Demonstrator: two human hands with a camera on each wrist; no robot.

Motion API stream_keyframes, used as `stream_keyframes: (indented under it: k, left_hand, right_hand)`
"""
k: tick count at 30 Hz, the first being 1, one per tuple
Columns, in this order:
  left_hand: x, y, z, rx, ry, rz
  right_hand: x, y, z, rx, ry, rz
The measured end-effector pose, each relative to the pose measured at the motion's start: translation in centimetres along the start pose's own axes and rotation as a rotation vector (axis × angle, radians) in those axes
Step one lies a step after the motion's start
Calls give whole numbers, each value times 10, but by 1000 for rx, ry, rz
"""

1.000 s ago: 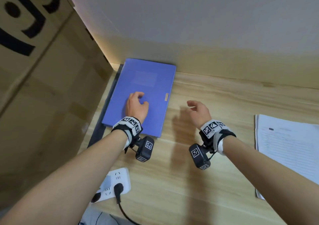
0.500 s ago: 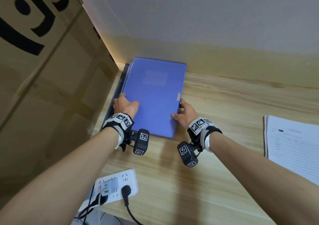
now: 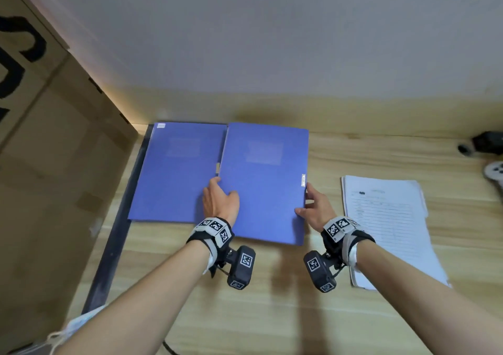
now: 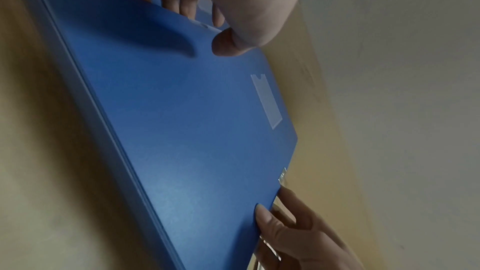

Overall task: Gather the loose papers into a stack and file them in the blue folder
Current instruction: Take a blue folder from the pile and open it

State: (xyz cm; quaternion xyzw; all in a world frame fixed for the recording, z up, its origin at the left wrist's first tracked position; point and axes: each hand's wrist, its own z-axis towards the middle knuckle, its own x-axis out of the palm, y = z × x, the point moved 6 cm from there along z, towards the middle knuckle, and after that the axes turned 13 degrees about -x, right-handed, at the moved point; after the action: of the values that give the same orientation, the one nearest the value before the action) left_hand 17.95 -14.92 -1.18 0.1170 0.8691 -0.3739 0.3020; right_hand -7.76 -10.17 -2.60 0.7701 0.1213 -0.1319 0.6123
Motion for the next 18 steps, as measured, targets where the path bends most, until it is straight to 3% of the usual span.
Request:
stream_keyframes:
  k: [9,15,18]
  left_hand:
    - [87,36,-73,-56,136,150]
    - [103,36,-93,3,202,428]
    - [104,25,-96,82,207,639]
  right_hand:
    - [-68,-64,-58,103,39,-126]
    - [-89,-80,-62,195,55,-260]
    - [-102,-83,-60,224,-21,-277]
